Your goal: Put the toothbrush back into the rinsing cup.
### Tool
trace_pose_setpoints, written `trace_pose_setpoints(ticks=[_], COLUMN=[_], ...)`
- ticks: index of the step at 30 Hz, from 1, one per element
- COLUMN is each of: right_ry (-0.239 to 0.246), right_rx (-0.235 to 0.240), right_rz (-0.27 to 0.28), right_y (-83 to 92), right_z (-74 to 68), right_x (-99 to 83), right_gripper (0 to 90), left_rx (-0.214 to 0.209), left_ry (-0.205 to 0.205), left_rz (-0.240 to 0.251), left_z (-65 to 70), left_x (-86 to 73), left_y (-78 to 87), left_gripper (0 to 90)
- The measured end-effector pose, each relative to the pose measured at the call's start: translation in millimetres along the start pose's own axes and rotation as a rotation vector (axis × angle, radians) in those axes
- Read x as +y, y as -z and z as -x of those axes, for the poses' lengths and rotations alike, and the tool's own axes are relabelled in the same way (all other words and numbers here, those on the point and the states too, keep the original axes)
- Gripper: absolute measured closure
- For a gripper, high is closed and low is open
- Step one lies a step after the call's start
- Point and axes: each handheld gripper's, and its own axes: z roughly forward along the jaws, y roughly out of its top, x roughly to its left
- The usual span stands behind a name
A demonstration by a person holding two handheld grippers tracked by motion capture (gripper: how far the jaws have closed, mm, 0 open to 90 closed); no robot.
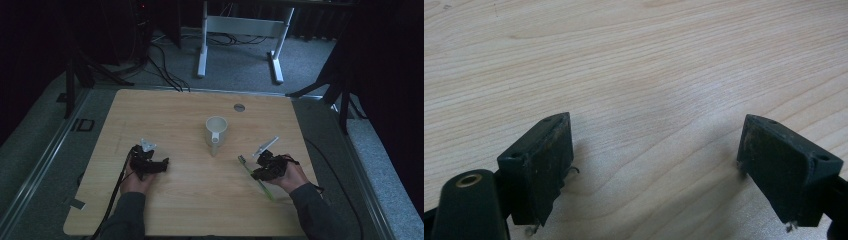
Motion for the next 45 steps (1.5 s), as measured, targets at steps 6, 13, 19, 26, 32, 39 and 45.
trace_pose_setpoints(ticks=[6, 13, 19, 26, 32, 39, 45], right_ry=[-0.007, -0.022, -0.028, -0.045, -0.053, -0.072, -0.09], right_rx=[-0.004, -0.008, -0.008, -0.01, 0.006, 0.012, 0.017], right_rz=[0.038, 0.091, 0.132, 0.192, 0.242, 0.292, 0.346], right_y=[2.7, 6.3, 8.9, 11.8, 14.7, 17.7, 20.4], right_z=[0.3, 0.4, 1.0, 1.9, 3.7, 4.6, 6.0], right_x=[1.4, 3.4, 5.3, 7.6, 8.3, 8.2, 7.6], right_gripper=[80.1, 80.2, 80.2, 80.2, 80.2, 80.3, 80.3], left_rx=[0.0, 0.0, 0.0, 0.0, 0.0, 0.0, 0.0], left_ry=[0.0, 0.0, 0.0, 0.0, 0.0, 0.0, 0.0], left_rz=[0.0, 0.0, 0.0, 0.0, 0.0, 0.0, 0.0], left_z=[0.0, 0.0, 0.0, 0.0, 0.0, 0.0, 0.0], left_x=[0.0, 0.0, 0.0, 0.0, 0.0, 0.0, 0.0], left_y=[0.0, 0.0, 0.0, 0.0, 0.0, 0.0, 0.0], left_gripper=[15.1, 15.1, 15.1, 15.1, 15.1, 15.1, 15.1])
